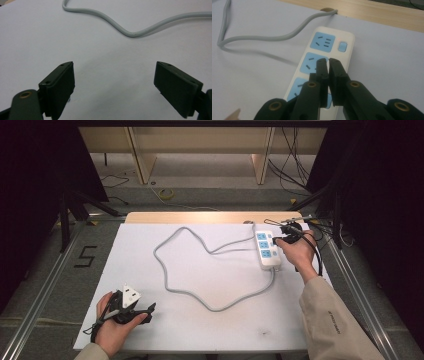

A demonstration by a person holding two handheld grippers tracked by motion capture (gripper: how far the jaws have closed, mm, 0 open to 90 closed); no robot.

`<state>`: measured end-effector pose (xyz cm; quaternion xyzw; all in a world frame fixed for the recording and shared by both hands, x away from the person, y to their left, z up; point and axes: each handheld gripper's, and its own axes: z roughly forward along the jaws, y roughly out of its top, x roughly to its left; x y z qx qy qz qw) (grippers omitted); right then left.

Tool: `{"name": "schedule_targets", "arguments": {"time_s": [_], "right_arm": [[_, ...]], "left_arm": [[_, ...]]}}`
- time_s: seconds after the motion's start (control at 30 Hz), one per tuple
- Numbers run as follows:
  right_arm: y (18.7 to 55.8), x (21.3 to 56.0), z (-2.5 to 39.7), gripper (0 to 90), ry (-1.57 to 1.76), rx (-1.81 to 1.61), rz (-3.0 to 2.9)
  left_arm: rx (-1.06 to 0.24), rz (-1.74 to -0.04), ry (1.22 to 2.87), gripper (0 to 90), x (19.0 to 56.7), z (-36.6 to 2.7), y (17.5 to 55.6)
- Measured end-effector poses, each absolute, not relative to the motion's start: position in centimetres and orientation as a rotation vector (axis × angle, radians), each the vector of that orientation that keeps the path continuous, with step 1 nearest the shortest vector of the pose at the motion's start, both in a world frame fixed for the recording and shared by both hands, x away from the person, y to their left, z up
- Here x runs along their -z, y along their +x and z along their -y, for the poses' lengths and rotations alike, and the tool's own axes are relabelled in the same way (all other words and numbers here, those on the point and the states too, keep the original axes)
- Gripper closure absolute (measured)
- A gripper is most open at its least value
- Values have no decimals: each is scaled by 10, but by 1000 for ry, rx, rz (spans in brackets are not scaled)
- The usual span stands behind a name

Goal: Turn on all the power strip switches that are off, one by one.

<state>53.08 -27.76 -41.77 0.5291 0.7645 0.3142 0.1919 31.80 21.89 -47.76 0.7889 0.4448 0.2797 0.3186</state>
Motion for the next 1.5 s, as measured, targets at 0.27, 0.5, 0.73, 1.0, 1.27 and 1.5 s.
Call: {"name": "schedule_targets", "arguments": {"time_s": [0.27,0.5,0.73,1.0,1.27,1.5], "right_arm": [[518,415,274,834,1450,-910,-2163],[502,413,266,796,1408,-963,-2179],[489,411,260,774,1363,-1006,-2199],[474,409,255,730,1313,-1033,-2223],[456,410,247,661,1217,-1068,-2267],[440,416,240,599,1169,-1118,-2302]], "left_arm": [[-737,-1168,2074,169,477,-218,318],[-739,-1168,2076,169,478,-218,318],[-739,-1171,2077,169,477,-219,318],[-740,-1170,2078,169,477,-219,318],[-744,-1167,2077,166,477,-219,318],[-746,-1168,2076,166,477,-218,319]]}}
